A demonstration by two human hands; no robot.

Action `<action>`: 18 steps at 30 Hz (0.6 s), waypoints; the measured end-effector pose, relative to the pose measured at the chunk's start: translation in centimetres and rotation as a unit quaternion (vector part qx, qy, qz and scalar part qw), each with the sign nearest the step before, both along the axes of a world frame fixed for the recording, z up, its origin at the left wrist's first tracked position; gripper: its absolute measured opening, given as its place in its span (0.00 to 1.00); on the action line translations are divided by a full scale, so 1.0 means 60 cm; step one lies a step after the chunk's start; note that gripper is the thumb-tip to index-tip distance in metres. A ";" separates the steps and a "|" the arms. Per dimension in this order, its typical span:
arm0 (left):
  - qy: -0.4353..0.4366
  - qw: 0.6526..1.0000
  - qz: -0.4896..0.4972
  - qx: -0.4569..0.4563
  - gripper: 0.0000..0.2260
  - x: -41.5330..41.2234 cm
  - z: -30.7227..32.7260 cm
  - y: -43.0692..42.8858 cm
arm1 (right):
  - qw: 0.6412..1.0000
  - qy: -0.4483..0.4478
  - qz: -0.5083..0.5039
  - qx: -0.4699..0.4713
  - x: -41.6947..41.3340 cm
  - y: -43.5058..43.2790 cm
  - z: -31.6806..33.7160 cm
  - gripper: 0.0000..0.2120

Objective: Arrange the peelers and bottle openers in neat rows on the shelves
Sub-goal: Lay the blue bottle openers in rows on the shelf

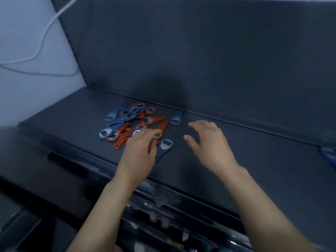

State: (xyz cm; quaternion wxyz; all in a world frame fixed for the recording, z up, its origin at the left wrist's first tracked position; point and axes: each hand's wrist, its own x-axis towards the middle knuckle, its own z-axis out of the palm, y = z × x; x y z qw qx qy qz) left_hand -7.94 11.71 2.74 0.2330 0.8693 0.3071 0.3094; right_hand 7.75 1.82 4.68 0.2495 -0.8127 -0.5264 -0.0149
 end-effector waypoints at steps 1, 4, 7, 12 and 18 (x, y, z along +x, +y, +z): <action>0.001 1.000 0.013 -0.002 0.15 -0.010 -0.003 0.010 | 1.000 0.002 0.011 -0.008 -0.007 0.016 -0.003 0.21; 0.004 0.998 0.054 -0.014 0.14 -0.035 -0.013 0.035 | 0.999 0.002 0.046 -0.030 -0.020 0.059 -0.008 0.21; 0.009 0.998 0.066 -0.008 0.14 -0.048 -0.021 0.054 | 0.996 -0.005 0.082 -0.034 -0.023 0.100 -0.014 0.20; 0.051 0.993 0.105 0.018 0.16 -0.056 -0.021 0.084 | 0.990 -0.011 0.135 -0.027 -0.024 0.160 -0.022 0.19; 0.081 0.983 0.161 0.030 0.16 -0.064 -0.035 0.118 | 0.982 -0.010 0.182 -0.040 -0.024 0.224 -0.038 0.18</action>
